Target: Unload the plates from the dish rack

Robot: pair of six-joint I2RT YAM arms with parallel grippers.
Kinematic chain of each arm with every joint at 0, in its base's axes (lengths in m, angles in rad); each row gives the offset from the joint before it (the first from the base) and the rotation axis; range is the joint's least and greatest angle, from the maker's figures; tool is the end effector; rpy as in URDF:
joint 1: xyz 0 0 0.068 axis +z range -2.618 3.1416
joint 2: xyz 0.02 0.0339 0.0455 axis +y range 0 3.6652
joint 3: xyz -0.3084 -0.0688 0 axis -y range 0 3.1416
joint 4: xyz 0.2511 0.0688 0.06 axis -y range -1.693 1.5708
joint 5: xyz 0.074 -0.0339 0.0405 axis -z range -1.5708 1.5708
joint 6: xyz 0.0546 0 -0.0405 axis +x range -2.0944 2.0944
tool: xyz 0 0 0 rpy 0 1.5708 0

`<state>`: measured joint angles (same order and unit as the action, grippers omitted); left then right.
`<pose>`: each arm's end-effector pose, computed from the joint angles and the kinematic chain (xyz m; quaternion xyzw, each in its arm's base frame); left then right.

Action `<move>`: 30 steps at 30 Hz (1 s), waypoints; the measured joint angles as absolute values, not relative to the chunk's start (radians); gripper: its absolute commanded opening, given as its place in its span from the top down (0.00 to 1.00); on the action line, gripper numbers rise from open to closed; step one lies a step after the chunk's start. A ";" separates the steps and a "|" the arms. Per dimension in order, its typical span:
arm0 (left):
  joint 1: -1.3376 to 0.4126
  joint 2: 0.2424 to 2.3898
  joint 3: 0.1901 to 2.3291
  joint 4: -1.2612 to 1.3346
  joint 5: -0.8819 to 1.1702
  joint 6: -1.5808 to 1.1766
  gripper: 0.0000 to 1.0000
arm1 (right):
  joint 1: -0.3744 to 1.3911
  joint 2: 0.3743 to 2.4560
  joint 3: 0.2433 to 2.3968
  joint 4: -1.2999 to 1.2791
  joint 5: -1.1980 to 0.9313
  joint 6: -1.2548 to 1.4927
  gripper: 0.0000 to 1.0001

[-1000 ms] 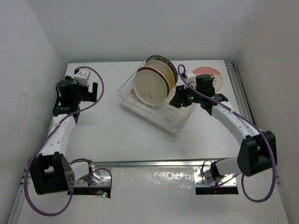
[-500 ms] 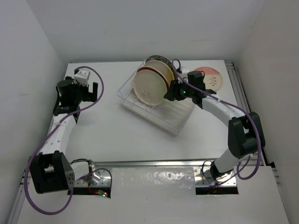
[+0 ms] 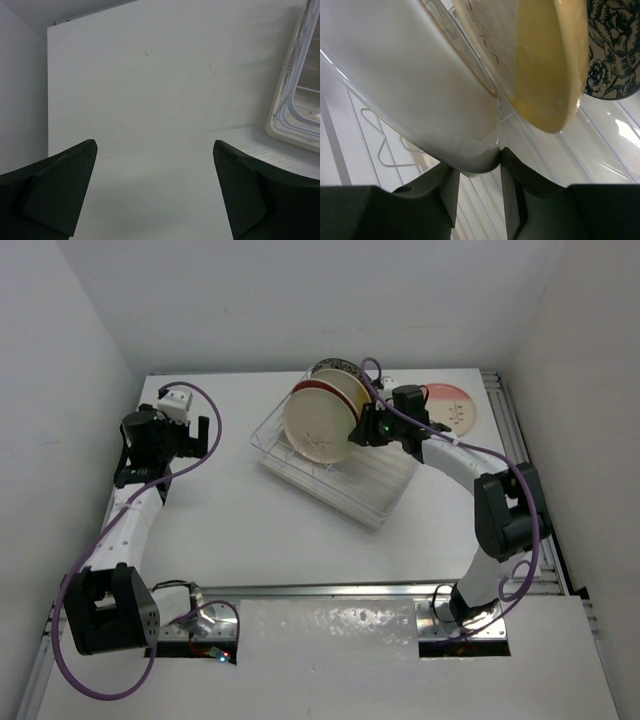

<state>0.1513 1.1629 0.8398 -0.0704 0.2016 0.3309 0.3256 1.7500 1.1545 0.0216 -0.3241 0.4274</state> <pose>0.2711 0.0303 0.3249 0.1299 0.8191 0.0506 0.5564 0.3944 0.1515 0.2575 -0.0329 0.8696 0.3053 0.3866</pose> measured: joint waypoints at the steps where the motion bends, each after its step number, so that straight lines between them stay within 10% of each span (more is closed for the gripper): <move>1: 0.151 1.163 0.840 -0.070 0.201 0.331 0.00 | 0.326 1.752 1.159 0.019 -0.323 0.427 0.62; 8: 0.151 1.163 0.839 -0.070 0.194 0.332 0.00 | 0.344 1.750 1.165 0.019 -0.292 0.422 0.39; 19: 0.151 1.163 0.836 -0.071 0.194 0.335 0.00 | 0.356 1.644 1.139 -0.084 -0.239 0.392 0.33; 30: 0.151 1.163 0.836 -0.071 0.204 0.335 0.00 | 0.356 1.579 1.103 -0.194 -0.259 0.385 0.57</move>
